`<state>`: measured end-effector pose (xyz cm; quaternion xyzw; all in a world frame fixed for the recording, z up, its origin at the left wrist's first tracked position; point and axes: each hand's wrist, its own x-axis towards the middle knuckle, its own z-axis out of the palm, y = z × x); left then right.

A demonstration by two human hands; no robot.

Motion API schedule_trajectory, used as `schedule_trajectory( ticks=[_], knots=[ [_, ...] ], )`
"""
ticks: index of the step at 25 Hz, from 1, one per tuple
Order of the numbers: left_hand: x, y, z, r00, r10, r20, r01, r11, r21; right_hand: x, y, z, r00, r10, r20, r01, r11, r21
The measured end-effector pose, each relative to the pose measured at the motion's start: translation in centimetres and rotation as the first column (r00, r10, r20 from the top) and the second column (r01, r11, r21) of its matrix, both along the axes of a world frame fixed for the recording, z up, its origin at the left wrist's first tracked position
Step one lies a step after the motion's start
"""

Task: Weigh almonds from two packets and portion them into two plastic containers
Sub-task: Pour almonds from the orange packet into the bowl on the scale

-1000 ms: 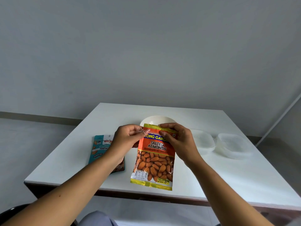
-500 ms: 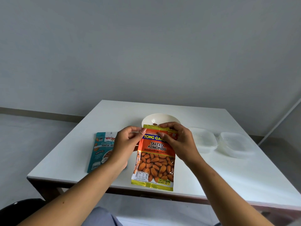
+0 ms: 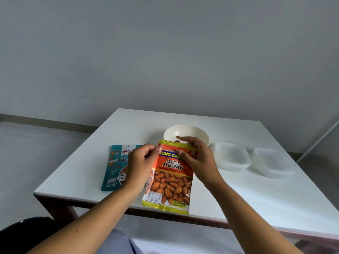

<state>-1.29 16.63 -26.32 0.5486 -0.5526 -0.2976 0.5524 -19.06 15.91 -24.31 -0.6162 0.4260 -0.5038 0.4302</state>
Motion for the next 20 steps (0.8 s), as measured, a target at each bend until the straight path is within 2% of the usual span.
schedule_trajectory(
  ticks=[3, 5, 7, 9, 12, 13, 15, 16, 18, 20],
  knots=[
    [1.7, -1.0, -1.5, 0.989, 0.145, -0.004, -0.145, 0.989, -0.011, 1.6, 0.4, -2.6, 0.997, 0.077, 0.032, -0.079, 0.995, 0.058],
    [3.0, -1.8, -2.5, 0.959, 0.282, -0.034, -0.282, 0.959, 0.022, 2.5, 1.2, -4.9, 0.994, 0.113, -0.003, -0.112, 0.992, 0.053],
    [4.0, -2.3, -3.0, 0.919, 0.392, -0.040, -0.391, 0.920, 0.027, 3.0, 1.8, -6.9, 0.991, 0.081, -0.110, -0.085, 0.996, -0.033],
    [4.2, -2.9, -3.5, 0.915, 0.398, 0.066, -0.401, 0.915, 0.045, 3.3, 1.5, -8.4, 0.961, -0.013, -0.276, -0.033, 0.986, -0.163],
    [3.8, -3.1, -5.0, 0.930, 0.196, 0.311, -0.248, 0.959, 0.138, 3.6, 0.7, -9.1, 0.886, -0.109, -0.450, 0.001, 0.972, -0.233],
    [3.9, -3.1, -5.8, 0.885, 0.123, 0.449, -0.203, 0.970, 0.135, 4.0, 0.4, -9.4, 0.850, -0.127, -0.511, -0.002, 0.970, -0.245],
    [4.4, -3.0, -7.3, 0.715, 0.009, 0.699, -0.126, 0.985, 0.116, 4.7, -0.1, -9.7, 0.788, -0.120, -0.604, -0.027, 0.973, -0.229],
    [4.7, -3.0, -7.7, 0.626, -0.040, 0.779, -0.106, 0.985, 0.135, 5.1, -0.4, -9.8, 0.761, -0.110, -0.639, -0.041, 0.975, -0.217],
    [5.0, -3.2, -7.9, 0.508, -0.091, 0.857, -0.113, 0.979, 0.171, 5.5, -0.5, -9.9, 0.703, -0.114, -0.702, -0.070, 0.971, -0.228],
    [5.0, -3.3, -7.9, 0.450, -0.110, 0.886, -0.135, 0.973, 0.189, 5.8, -0.6, -10.0, 0.675, -0.122, -0.728, -0.078, 0.969, -0.235]
  ],
)
